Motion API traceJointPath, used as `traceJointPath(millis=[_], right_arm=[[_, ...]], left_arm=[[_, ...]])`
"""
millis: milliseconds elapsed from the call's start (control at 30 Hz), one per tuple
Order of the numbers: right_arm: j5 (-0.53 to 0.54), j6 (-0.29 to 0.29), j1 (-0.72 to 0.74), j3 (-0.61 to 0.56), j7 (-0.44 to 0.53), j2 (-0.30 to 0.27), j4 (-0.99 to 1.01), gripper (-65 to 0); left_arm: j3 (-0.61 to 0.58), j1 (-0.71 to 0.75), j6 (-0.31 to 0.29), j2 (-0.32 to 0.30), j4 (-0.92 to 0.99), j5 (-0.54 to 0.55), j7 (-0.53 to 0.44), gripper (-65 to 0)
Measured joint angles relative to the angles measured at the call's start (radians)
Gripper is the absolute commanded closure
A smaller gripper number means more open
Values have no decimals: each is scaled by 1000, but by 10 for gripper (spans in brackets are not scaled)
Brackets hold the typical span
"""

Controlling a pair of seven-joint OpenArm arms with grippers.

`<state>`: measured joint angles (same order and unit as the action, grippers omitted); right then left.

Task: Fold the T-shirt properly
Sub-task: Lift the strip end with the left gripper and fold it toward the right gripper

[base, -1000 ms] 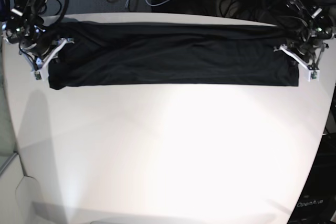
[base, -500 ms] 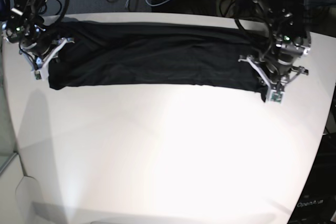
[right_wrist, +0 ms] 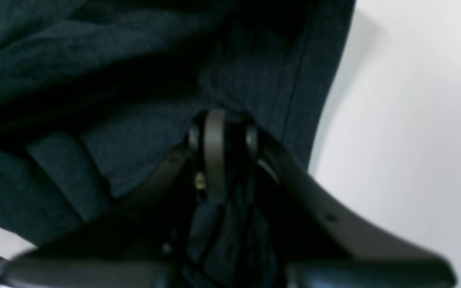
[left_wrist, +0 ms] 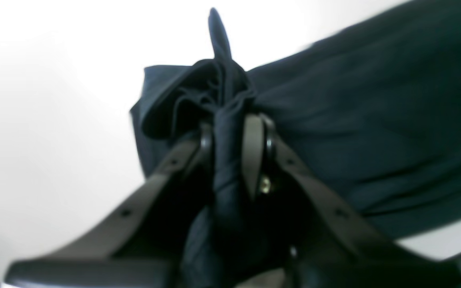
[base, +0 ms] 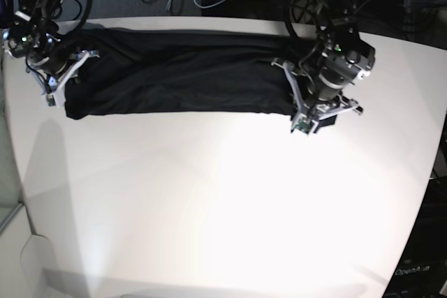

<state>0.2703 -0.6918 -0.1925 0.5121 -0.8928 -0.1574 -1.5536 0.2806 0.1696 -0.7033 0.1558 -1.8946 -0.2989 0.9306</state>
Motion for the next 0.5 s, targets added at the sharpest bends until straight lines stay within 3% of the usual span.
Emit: traceJointPath(millis=[500], right_arm=[[0, 0, -2, 0, 3, 0, 1, -52]], left_arm=[[-364, 4, 2, -5, 2, -5, 77, 0]])
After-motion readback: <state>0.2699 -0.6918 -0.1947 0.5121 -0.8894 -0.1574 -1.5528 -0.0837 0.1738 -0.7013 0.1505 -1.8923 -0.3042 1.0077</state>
